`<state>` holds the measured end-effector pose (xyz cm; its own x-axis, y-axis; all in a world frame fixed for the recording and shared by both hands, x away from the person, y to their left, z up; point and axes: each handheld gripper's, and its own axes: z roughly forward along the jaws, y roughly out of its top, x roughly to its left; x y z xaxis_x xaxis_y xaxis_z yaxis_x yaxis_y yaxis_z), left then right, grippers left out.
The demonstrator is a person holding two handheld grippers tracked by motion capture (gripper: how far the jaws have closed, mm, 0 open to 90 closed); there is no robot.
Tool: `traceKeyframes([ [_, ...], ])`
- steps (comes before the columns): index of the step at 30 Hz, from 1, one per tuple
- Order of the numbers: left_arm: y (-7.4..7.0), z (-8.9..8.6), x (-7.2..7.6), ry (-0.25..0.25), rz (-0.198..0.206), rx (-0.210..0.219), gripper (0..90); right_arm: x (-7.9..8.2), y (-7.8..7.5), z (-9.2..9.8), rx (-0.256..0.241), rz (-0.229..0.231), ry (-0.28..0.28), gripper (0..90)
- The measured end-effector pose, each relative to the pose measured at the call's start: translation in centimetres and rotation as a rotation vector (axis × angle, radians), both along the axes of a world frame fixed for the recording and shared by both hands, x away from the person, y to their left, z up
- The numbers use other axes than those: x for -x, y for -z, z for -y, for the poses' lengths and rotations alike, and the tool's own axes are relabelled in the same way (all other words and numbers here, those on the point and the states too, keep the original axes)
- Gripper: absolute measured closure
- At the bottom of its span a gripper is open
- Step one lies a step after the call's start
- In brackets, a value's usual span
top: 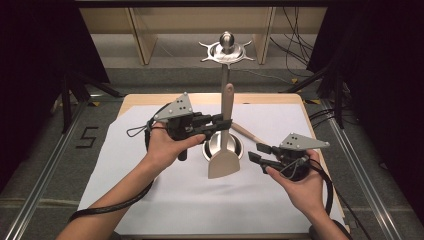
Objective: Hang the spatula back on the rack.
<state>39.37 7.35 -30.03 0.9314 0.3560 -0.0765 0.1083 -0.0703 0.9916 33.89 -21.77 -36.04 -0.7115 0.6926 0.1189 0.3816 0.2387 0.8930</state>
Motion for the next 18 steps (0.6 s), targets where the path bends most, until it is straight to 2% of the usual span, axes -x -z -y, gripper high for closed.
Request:
traceKeyframes([
  [1, -0.1, -0.1, -0.1, 0.001, 0.001, -0.002, 76.0, -0.3, 0.3, 0.1, 0.005, 0.027, -0.007, 56.8],
  [2, -0.1, -0.1, -0.1, 0.000, 0.003, -0.004, 76.0, -0.1, 0.3, 0.2, 0.006, -0.008, 0.008, 56.8],
  [3, -0.2, -0.1, -0.1, -0.001, 0.001, 0.001, 76.0, -0.3, 0.6, 0.2, 0.015, 0.010, 0.020, 56.9],
  [4, -0.3, -0.1, -0.2, -0.002, 0.000, 0.001, 76.0, -0.5, 0.7, 0.4, 0.033, 0.013, 0.007, 56.9],
  [5, -0.3, -0.2, -0.3, -0.002, 0.001, 0.001, 75.9, -0.3, 0.8, 0.4, 0.022, -0.022, 0.024, 56.9],
  [6, -0.4, -0.2, -0.3, -0.003, 0.001, 0.002, 76.0, -0.6, 1.0, 0.5, 0.037, 0.010, 0.012, 56.9],
  [7, -0.5, -0.2, -0.4, -0.005, 0.002, 0.002, 75.9, -0.6, 1.2, 0.4, 0.024, 0.001, 0.017, 56.9],
  [8, -0.5, -0.2, -0.4, -0.004, 0.001, 0.004, 75.9, -0.6, 1.4, 0.6, 0.034, -0.018, 0.026, 56.9],
  [10, -0.6, -0.3, -0.6, -0.008, 0.003, 0.003, 76.0, -0.8, 1.6, 0.6, 0.032, -0.004, 0.017, 56.9],
  [12, -0.7, -0.2, -0.7, -0.009, 0.004, 0.002, 75.9, -0.7, 1.7, 0.7, 0.041, -0.034, 0.030, 56.9],
  [13, -0.8, -0.2, -0.8, -0.008, 0.006, 0.002, 75.9, -0.8, 1.8, 0.8, 0.050, -0.012, 0.028, 56.9],
  [14, -0.9, -0.1, -0.9, -0.007, 0.007, 0.002, 76.0, -0.9, 1.8, 0.9, 0.053, -0.018, 0.026, 56.9],
  [15, -1.0, -0.1, -0.9, -0.006, 0.010, 0.000, 75.9, -1.1, 1.9, 1.0, 0.058, 0.005, 0.025, 56.9],
  [17, -1.1, 0.0, -1.1, -0.004, 0.008, 0.005, 76.0, -0.9, 2.0, 1.0, 0.043, -0.037, 0.041, 56.9],
  [18, -1.2, 0.1, -1.1, -0.003, 0.008, 0.006, 76.0, -0.9, 2.0, 1.0, 0.043, -0.037, 0.041, 56.9],
])
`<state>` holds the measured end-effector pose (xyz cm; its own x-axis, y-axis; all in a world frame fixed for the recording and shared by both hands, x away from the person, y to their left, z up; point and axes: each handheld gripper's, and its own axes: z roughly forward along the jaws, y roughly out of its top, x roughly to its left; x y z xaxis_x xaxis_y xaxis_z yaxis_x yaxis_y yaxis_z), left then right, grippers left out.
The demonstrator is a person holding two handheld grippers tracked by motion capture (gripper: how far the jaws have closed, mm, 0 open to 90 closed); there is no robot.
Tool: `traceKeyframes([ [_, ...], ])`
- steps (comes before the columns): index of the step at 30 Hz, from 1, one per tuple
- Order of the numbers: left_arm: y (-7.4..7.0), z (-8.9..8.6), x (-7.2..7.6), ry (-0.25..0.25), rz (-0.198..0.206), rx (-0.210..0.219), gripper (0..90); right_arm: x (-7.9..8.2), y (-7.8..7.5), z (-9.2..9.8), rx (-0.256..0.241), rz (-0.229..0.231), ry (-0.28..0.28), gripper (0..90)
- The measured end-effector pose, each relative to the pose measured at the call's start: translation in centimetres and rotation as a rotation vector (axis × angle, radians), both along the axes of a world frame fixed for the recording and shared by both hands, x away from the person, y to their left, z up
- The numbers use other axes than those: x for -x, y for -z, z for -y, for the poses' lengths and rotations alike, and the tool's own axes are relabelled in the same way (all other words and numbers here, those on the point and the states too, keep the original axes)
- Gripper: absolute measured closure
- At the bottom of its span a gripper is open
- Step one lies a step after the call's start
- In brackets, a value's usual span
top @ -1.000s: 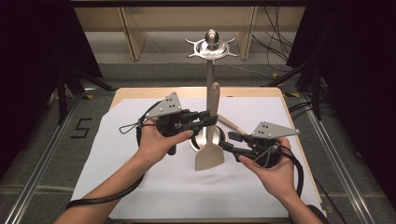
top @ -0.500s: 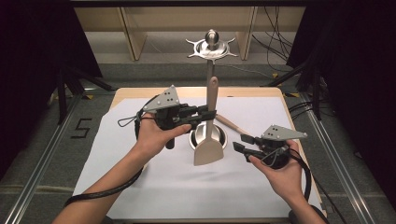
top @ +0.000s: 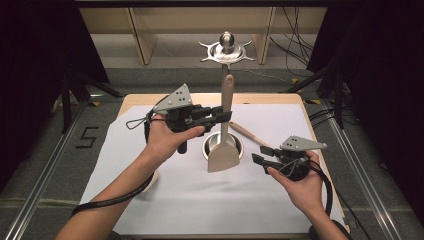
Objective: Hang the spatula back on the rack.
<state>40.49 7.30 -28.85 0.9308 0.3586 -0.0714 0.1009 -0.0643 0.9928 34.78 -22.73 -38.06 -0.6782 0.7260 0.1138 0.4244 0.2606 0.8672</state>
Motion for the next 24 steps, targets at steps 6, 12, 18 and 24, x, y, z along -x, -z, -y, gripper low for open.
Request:
traceKeyframes([
  [6, -0.20, 0.18, -0.34, -0.002, 0.001, 0.001, 76.0, -0.25, 0.20, 0.24, -0.012, 0.008, -0.006, 56.9],
  [12, -0.48, 0.23, -0.56, -0.004, 0.003, -0.001, 75.9, -0.35, 0.21, 0.36, -0.006, 0.024, 0.011, 56.9],
  [18, -0.72, 0.31, -0.61, -0.001, 0.004, 0.002, 76.0, -0.39, 0.23, 0.35, -0.009, 0.020, 0.005, 56.8],
  [24, -0.96, 0.40, -0.67, -0.003, 0.007, 0.002, 76.0, -0.34, 0.11, 0.45, -0.005, 0.004, 0.008, 56.8],
])
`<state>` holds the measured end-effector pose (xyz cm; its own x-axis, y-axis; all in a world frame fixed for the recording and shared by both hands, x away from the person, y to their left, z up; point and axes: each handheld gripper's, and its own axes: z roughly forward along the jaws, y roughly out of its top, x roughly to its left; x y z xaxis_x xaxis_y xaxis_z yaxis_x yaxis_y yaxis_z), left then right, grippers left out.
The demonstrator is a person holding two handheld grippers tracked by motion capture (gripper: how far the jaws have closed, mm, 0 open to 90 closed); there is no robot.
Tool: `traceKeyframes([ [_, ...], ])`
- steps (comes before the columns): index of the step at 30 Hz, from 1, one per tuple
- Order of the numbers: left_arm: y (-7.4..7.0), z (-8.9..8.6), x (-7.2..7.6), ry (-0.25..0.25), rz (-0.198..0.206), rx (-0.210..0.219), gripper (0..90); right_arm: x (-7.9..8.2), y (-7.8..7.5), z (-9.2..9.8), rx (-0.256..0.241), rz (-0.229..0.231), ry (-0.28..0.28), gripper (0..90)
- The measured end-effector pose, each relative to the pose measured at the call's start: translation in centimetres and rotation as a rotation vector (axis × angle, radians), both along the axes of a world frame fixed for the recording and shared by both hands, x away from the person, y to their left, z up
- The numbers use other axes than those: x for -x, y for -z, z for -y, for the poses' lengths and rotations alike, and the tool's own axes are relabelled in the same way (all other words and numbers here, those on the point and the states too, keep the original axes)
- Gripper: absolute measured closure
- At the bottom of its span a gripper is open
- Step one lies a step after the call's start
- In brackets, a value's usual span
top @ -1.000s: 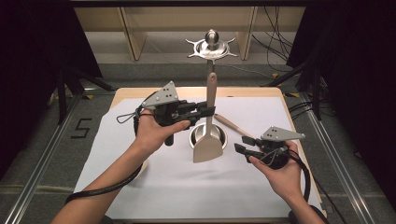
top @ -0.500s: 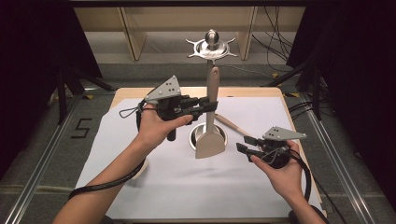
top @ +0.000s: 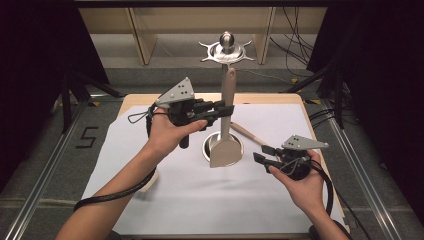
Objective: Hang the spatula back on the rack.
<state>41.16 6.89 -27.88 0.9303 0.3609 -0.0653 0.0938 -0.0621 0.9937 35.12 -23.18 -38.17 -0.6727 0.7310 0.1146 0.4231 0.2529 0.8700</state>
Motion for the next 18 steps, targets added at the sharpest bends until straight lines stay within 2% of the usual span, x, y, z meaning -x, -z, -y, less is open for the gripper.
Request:
traceKeyframes([
  [1, -0.03, 0.02, -0.01, 0.000, -0.001, 0.001, 76.0, 0.18, -0.07, -0.18, -0.021, -0.028, 0.017, 56.8],
  [3, -0.08, 0.01, -0.10, 0.001, -0.003, 0.002, 75.9, 0.01, -0.04, -0.05, -0.011, -0.007, 0.009, 56.8],
  [13, -0.08, -0.14, -0.59, -0.003, -0.015, 0.008, 76.0, -0.01, 0.03, -0.08, -0.011, -0.005, 0.008, 56.8],
  [14, -0.04, -0.14, -0.64, -0.002, -0.015, 0.009, 76.0, 0.17, -0.04, -0.23, -0.027, -0.033, 0.019, 56.8],
  [16, 0.02, -0.16, -0.71, -0.002, -0.021, 0.010, 75.9, -0.07, 0.10, -0.06, -0.007, -0.001, -0.007, 56.8],
  [18, 0.07, -0.20, -0.84, -0.003, -0.023, 0.013, 76.0, -0.07, 0.10, -0.04, -0.004, 0.003, -0.009, 56.7],
])
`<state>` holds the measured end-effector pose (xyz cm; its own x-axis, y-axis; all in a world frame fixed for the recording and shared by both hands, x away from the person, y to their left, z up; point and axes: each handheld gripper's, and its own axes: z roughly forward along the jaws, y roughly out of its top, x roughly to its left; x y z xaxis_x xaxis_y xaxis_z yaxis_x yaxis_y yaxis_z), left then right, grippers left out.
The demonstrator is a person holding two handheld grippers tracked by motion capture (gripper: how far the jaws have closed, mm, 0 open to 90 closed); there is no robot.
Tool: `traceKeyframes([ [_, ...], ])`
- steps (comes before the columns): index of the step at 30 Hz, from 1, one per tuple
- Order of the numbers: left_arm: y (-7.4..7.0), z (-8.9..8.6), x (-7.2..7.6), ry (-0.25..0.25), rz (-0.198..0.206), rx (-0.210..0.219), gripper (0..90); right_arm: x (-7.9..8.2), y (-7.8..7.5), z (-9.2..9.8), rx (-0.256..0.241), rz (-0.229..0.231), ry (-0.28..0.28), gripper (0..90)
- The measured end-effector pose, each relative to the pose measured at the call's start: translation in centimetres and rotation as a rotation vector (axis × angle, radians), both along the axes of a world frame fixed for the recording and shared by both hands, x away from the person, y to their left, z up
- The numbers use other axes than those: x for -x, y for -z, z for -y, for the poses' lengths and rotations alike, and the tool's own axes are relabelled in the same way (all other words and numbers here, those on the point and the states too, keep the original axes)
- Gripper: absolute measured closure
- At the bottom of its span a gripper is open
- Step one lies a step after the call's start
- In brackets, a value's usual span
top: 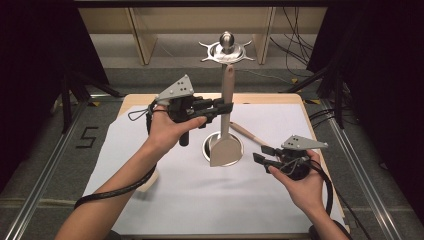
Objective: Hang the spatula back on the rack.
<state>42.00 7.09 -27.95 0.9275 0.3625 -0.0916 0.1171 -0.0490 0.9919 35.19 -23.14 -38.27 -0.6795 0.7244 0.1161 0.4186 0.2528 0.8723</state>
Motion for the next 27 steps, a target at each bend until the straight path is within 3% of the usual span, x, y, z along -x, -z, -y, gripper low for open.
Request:
traceKeyframes([
  [1, 0.07, 0.00, -0.12, -0.002, -0.003, 0.001, 76.0, 0.02, 0.06, -0.08, -0.008, 0.002, 0.012, 56.8],
  [3, 0.13, -0.04, -0.27, -0.003, -0.004, -0.001, 76.0, 0.25, -0.10, -0.19, -0.022, -0.039, 0.027, 56.8],
  [4, 0.13, -0.04, -0.27, -0.003, -0.004, -0.001, 75.9, 0.10, -0.10, -0.11, -0.015, -0.022, 0.020, 56.8],
  [11, 0.27, -0.10, -0.58, -0.005, -0.013, 0.003, 75.9, 0.05, 0.01, -0.04, -0.015, -0.019, 0.014, 56.8],
  [13, 0.29, -0.09, -0.64, -0.005, -0.013, 0.002, 75.8, -0.18, 0.13, 0.04, -0.009, 0.017, 0.002, 56.7],
  [19, 0.44, -0.19, -0.82, 0.003, -0.017, 0.005, 75.8, -0.19, 0.16, 0.06, -0.002, 0.019, 0.001, 56.7],
  [23, 0.45, -0.25, -0.81, 0.012, -0.018, 0.007, 75.7, 0.08, 0.11, -0.03, -0.013, -0.026, 0.015, 56.7],
  [27, 0.34, -0.40, -0.75, 0.016, -0.016, 0.011, 75.7, 0.08, 0.11, -0.04, -0.015, -0.028, 0.013, 56.7],
])
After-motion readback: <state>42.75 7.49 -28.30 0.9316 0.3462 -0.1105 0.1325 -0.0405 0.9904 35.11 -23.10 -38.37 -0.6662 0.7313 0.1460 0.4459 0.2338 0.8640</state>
